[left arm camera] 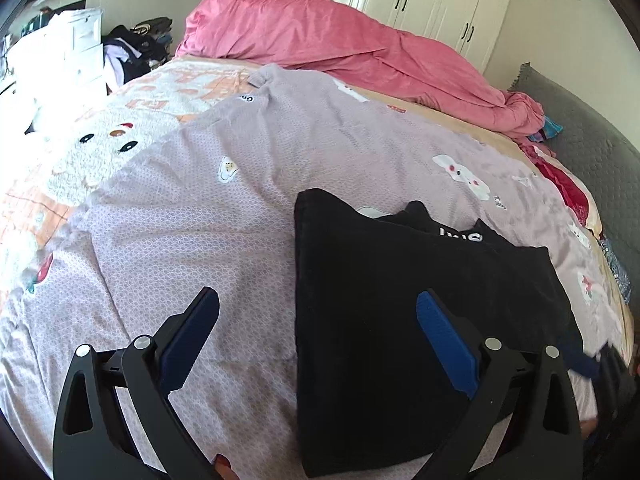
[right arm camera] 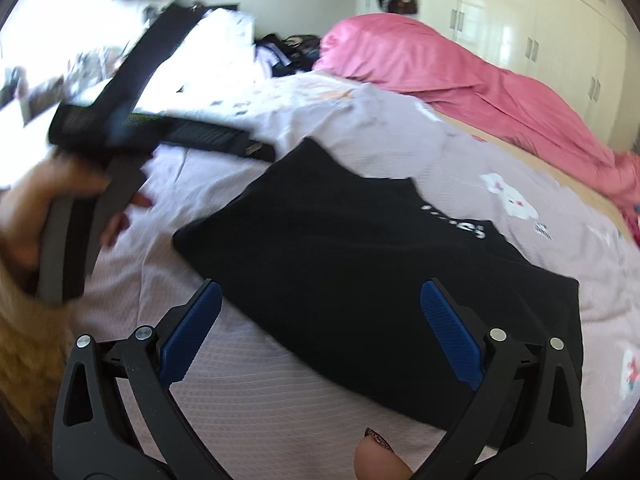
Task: Fold small clothes
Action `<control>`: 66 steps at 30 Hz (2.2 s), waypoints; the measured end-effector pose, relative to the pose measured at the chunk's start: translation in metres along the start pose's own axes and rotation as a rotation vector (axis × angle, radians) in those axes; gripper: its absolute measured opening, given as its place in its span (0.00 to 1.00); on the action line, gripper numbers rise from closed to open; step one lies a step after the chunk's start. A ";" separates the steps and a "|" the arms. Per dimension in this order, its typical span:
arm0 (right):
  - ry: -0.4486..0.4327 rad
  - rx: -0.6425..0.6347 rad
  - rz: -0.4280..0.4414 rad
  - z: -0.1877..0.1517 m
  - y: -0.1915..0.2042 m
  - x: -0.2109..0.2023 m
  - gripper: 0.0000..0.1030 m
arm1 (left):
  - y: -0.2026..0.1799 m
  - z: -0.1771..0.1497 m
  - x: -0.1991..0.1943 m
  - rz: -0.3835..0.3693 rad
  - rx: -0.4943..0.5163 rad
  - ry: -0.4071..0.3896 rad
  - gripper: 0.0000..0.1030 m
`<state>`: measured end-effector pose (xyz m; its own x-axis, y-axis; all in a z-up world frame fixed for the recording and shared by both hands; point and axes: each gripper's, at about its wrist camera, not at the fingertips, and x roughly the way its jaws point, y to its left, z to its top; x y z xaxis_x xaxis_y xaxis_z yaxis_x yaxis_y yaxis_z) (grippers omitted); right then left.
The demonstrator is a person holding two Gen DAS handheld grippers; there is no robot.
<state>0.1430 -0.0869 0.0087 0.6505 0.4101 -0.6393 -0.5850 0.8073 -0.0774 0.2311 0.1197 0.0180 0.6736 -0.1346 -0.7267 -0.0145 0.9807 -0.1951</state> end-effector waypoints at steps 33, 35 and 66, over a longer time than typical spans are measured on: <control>-0.008 -0.034 -0.202 0.014 0.037 0.060 0.18 | 0.011 0.030 0.066 -0.088 -0.073 0.131 0.96; -0.039 0.011 -0.183 0.012 0.029 0.053 0.16 | 0.008 0.031 0.066 -0.106 -0.079 0.133 0.96; -0.254 0.279 -0.141 0.002 -0.032 -0.007 0.14 | -0.096 0.052 0.040 -0.212 0.020 0.119 0.20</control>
<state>0.1582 -0.1143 0.0175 0.8345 0.3510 -0.4247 -0.3503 0.9330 0.0828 0.2983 0.0278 0.0421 0.5682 -0.3522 -0.7437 0.1336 0.9313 -0.3390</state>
